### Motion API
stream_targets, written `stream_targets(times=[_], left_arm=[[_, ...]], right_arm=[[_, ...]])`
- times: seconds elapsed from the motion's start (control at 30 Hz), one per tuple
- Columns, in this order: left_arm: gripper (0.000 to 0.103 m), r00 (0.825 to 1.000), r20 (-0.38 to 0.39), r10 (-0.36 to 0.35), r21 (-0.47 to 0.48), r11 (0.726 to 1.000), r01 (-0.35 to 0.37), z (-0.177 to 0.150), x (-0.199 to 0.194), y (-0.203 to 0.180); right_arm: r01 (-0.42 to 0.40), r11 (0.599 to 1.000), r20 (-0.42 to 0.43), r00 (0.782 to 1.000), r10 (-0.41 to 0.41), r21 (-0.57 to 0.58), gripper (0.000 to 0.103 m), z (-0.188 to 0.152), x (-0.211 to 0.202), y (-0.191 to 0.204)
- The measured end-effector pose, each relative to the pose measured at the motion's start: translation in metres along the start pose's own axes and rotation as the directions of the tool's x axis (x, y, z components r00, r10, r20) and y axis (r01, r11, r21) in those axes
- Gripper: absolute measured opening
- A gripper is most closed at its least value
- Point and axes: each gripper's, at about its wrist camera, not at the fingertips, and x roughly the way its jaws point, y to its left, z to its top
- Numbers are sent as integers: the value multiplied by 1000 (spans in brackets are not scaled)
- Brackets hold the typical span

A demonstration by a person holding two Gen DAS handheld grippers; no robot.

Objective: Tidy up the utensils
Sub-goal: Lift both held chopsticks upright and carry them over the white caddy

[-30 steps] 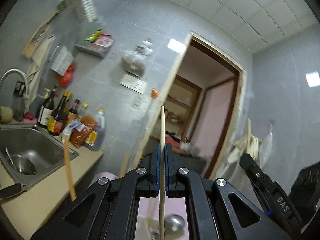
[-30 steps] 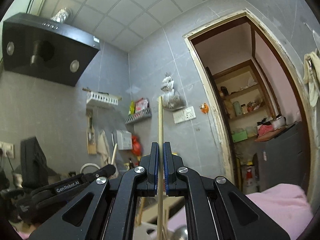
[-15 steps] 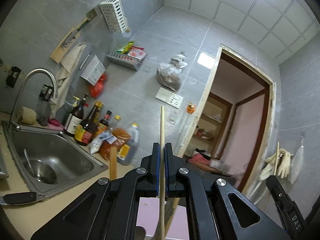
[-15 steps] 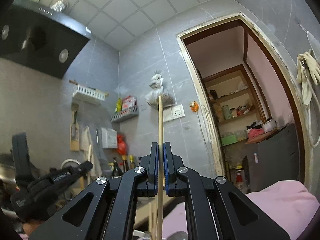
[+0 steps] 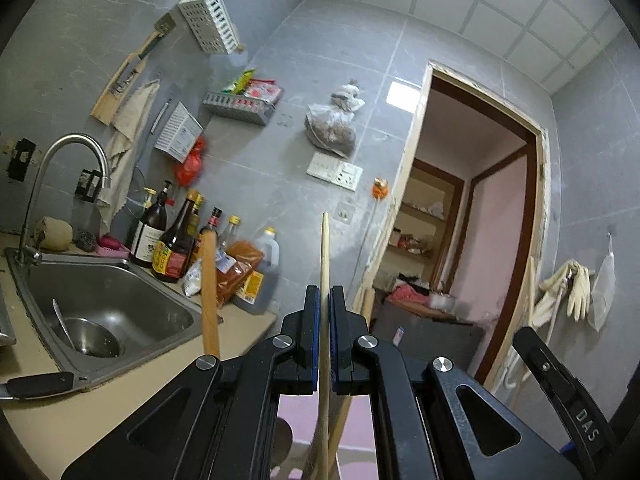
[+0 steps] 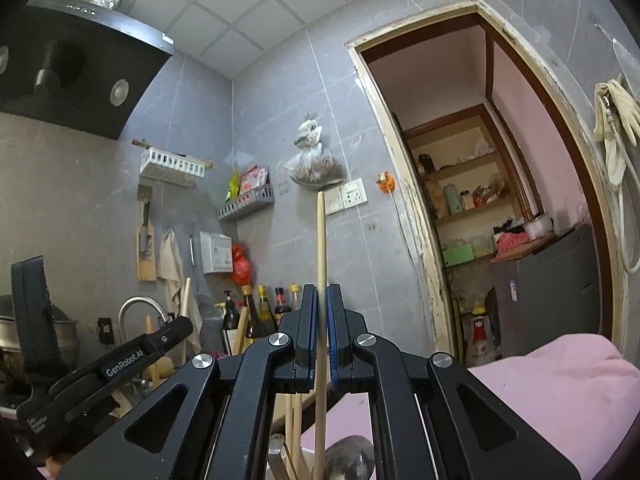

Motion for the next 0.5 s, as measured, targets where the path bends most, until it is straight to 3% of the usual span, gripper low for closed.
stream_targets(times=[0.5], left_arm=[[2, 996, -72, -43, 80, 996, 49, -25, -2, -15]], right_arm=[[3, 999, -58, 998, -5, -32, 3, -13, 0, 3]])
